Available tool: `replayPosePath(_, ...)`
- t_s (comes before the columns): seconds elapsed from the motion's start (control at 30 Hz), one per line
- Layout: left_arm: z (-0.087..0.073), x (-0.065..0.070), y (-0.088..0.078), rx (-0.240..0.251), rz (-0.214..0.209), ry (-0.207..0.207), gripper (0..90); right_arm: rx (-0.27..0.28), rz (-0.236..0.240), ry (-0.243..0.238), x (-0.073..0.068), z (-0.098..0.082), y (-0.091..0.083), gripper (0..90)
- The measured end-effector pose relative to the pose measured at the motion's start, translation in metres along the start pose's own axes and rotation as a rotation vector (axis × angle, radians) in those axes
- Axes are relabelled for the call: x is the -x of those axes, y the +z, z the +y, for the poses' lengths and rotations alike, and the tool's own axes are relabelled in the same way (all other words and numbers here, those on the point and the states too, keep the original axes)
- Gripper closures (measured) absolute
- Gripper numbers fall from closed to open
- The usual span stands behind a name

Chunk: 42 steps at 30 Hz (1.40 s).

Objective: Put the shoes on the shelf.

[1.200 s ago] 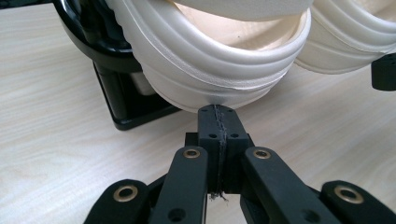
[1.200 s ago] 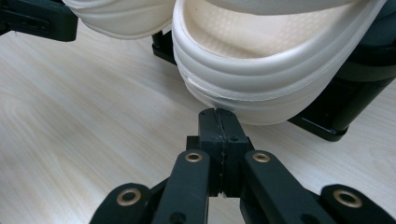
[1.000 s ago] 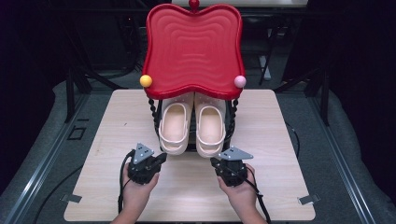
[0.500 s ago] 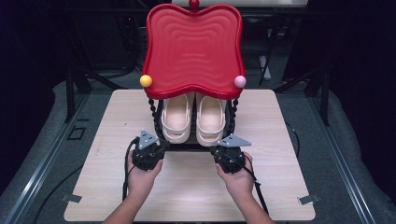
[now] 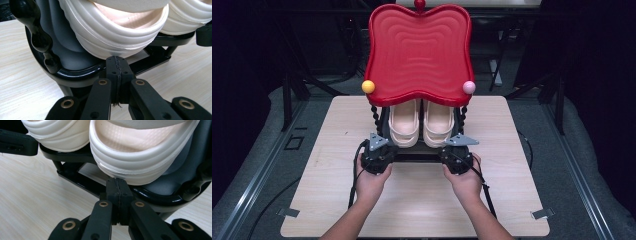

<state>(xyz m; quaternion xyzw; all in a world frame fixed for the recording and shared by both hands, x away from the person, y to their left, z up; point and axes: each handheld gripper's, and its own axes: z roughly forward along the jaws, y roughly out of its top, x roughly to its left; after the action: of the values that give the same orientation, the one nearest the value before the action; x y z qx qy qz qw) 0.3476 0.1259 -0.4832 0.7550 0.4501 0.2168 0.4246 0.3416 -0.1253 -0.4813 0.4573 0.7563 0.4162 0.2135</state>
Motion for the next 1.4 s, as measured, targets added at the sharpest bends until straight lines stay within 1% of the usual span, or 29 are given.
replayPosePath(0.03, 0.0, 0.0, 0.002, 0.0, -0.001, -0.008, 90.0, 0.024, -0.003, 0.004, 0.0, 0.0, 0.003, 90.0)
replayPosePath(0.2, 0.001, -0.002, 0.006, 0.004, 0.003, -0.018, 90.0, 0.015, -0.001, 0.007, -0.003, 0.003, 0.009, 90.0)
replayPosePath(0.23, 0.001, -0.003, 0.007, -0.001, 0.0, -0.02, 90.0, -0.007, 0.003, 0.002, -0.003, 0.004, 0.009, 90.0)
replayPosePath(0.27, 0.001, -0.003, 0.009, -0.005, 0.0, -0.02, 90.0, -0.009, 0.001, 0.003, -0.003, 0.005, 0.01, 90.0)
replayPosePath(0.3, 0.0, -0.003, 0.01, -0.004, 0.004, -0.022, 90.0, 0.01, 0.003, 0.01, -0.004, 0.004, 0.013, 90.0)
replayPosePath(0.37, 0.001, -0.002, 0.012, -0.019, 0.0, -0.015, 90.0, 0.007, 0.001, 0.008, -0.004, 0.004, 0.016, 90.0)
replayPosePath(0.43, 0.001, -0.001, 0.014, -0.011, 0.005, -0.019, 90.0, 0.004, 0.005, 0.01, -0.004, 0.004, 0.017, 90.0)
replayPosePath(0.47, 0.002, -0.001, 0.015, -0.015, 0.004, -0.018, 90.0, -0.02, 0.004, 0.01, -0.004, 0.004, 0.017, 90.0)
replayPosePath(0.5, 0.002, -0.002, 0.016, -0.016, 0.003, -0.019, 90.0, 0.003, -0.003, 0.012, -0.004, 0.003, 0.019, 90.0)
replayPosePath(0.57, 0.002, -0.002, 0.017, -0.016, -0.007, -0.027, 90.0, 0.004, -0.004, 0.017, -0.004, 0.003, 0.019, 90.0)
replayPosePath(0.77, 0.003, 0.002, 0.018, -0.016, 0.004, -0.011, 90.0, -0.003, -0.022, 0.015, -0.001, 0.002, 0.018, 90.0)
replayPosePath(0.83, 0.002, 0.001, 0.016, -0.009, 0.009, -0.009, 89.9, 0.006, -0.03, 0.014, 0.0, 0.0, 0.016, 90.0)
replayPosePath(1.0, 0.002, -0.002, 0.011, 0.004, 0.014, -0.013, 89.7, 0.022, -0.021, 0.034, 0.003, -0.001, 0.011, 89.9)
replayPosePath(1.03, 0.002, -0.002, 0.01, -0.001, 0.012, -0.011, 89.8, 0.03, -0.023, 0.029, 0.003, -0.002, 0.009, 89.8)
replayPosePath(1.07, 0.001, -0.002, 0.01, 0.005, 0.011, -0.011, 89.8, 0.013, -0.021, 0.028, 0.003, -0.002, 0.006, 89.7)
replayPosePath(1.1, 0.0, -0.002, 0.009, 0.006, 0.013, -0.01, 89.7, 0.038, -0.02, 0.033, 0.003, -0.003, 0.007, 89.6)
replayPosePath(1.13, 0.0, -0.002, 0.008, 0.006, 0.011, -0.012, 89.8, 0.027, -0.016, 0.033, 0.003, -0.003, 0.004, 89.6)
replayPosePath(1.17, 0.0, -0.002, 0.008, 0.008, 0.008, -0.013, 89.8, 0.049, -0.016, 0.038, 0.002, -0.004, 0.004, 89.6)
replayPosePath(1.23, 0.0, 0.0, 0.007, 0.012, 0.004, -0.011, 89.8, 0.051, -0.014, 0.037, 0.002, -0.004, 0.003, 89.6)
replayPosePath(1.33, 0.0, 0.002, 0.006, 0.022, -0.012, -0.014, 89.8, 0.069, -0.003, 0.035, 0.0, -0.004, 0.002, 89.7)
replayPosePath(1.37, 0.001, 0.003, 0.006, 0.024, -0.013, -0.013, 89.8, 0.051, -0.001, 0.03, 0.0, -0.003, -0.001, 89.7)
replayPosePath(1.4, 0.001, 0.003, 0.006, 0.023, -0.014, -0.013, 89.8, 0.071, -0.003, 0.03, -0.001, -0.003, 0.0, 89.7)
